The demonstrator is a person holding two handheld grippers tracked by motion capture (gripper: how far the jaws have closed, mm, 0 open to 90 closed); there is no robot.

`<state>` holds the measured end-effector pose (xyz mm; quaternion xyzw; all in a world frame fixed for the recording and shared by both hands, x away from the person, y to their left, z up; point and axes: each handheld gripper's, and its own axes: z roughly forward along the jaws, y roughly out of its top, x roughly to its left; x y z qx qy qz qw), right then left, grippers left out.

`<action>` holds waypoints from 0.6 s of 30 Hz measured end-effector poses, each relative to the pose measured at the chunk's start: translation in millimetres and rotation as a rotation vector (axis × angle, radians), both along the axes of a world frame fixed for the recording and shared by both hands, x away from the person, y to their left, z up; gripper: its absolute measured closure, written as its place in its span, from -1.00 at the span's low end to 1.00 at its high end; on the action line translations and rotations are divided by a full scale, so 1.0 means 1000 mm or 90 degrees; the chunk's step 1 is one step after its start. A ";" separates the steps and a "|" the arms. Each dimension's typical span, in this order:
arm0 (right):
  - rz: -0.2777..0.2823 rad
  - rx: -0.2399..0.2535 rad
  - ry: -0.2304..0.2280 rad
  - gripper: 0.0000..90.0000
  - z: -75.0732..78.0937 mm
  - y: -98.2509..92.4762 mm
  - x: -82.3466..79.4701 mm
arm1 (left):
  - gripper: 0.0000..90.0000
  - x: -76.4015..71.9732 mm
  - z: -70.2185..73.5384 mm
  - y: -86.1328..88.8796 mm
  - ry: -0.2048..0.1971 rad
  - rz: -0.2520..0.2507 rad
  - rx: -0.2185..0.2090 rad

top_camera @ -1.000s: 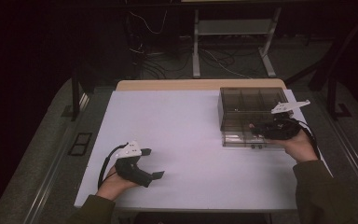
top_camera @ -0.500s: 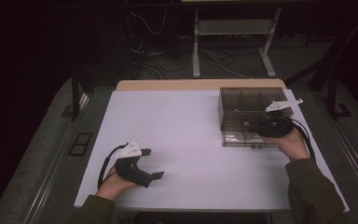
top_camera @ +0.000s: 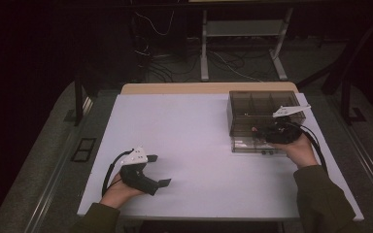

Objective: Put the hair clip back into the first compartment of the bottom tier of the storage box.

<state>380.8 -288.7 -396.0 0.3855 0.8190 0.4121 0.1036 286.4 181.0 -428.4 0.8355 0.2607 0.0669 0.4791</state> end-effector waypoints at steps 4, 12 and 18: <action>0.003 -0.009 0.002 0.48 -0.004 0.005 0.001 | -1.00 0.000 0.000 0.000 0.000 0.000 0.000; 0.008 -0.017 0.004 0.48 -0.011 0.014 0.003 | -1.00 0.000 0.000 -0.001 0.001 -0.001 0.001; 0.011 -0.024 0.012 0.48 -0.016 0.020 0.004 | -1.00 0.000 -0.001 -0.001 0.003 -0.002 0.001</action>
